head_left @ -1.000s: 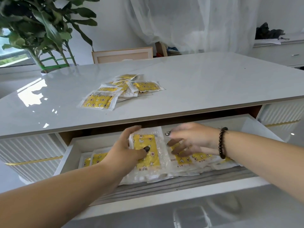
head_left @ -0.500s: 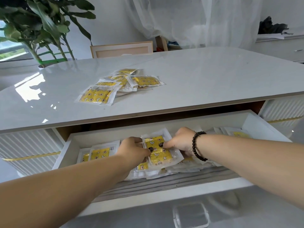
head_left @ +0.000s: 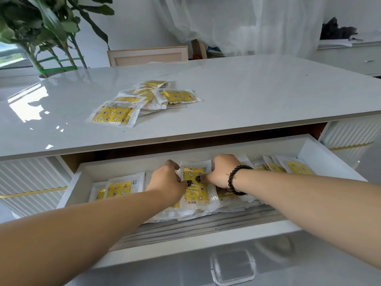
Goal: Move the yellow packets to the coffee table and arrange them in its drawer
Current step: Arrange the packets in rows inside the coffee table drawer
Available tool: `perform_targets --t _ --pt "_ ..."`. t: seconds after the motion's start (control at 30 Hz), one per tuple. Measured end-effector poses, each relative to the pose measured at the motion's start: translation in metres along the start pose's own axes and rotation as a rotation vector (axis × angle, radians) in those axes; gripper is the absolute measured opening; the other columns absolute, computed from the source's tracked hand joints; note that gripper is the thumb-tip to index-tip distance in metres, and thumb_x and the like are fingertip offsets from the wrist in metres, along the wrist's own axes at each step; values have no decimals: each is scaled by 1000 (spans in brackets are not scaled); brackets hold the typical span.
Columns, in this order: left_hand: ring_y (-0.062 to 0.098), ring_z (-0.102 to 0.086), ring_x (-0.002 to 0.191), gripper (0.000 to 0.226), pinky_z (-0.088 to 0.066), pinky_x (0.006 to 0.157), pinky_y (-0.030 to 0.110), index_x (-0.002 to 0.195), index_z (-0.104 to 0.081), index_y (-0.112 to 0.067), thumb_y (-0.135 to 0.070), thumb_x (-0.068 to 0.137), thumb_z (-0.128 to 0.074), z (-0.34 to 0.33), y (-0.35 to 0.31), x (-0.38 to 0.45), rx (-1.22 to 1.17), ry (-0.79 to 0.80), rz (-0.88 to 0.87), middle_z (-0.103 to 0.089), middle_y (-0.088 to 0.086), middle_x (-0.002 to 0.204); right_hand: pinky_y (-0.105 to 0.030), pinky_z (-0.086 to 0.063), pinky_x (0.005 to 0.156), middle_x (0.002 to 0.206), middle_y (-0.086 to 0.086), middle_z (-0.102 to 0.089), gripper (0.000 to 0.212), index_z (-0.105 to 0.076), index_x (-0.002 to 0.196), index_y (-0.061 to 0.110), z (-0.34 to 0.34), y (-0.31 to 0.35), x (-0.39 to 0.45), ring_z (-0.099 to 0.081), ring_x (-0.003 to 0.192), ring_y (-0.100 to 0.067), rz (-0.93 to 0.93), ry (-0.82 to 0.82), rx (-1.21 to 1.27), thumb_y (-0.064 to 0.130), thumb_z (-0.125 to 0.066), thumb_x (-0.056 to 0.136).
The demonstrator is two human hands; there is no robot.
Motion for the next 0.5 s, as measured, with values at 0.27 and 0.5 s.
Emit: perform_targets --t 0.27,0.5 --pt "16 -61 89 42 -49 68 25 129 -48 -11 -23 91 -62 16 -4 -5 29 -28 -10 -64 -1 99 -25 -42 54 62 0 -49 39 -43 61 16 22 14 -16 -51 60 -19 110 -104 -124 41 -59 86" --pt "10 -62 78 12 -48 58 19 99 -62 -20 -19 96 -50 56 -18 -33 61 -55 -138 -65 -3 98 -33 -58 69 83 -6 -67 20 -66 85 8 50 33 -45 -66 76 -21 159 -128 -179 27 -59 85"
Point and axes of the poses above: each hand's wrist, its own x-axis towards the middle knuckle, its own z-axis out of the back of the hand, y = z × x, the point moved 6 cm from there along x, towards the middle knuckle
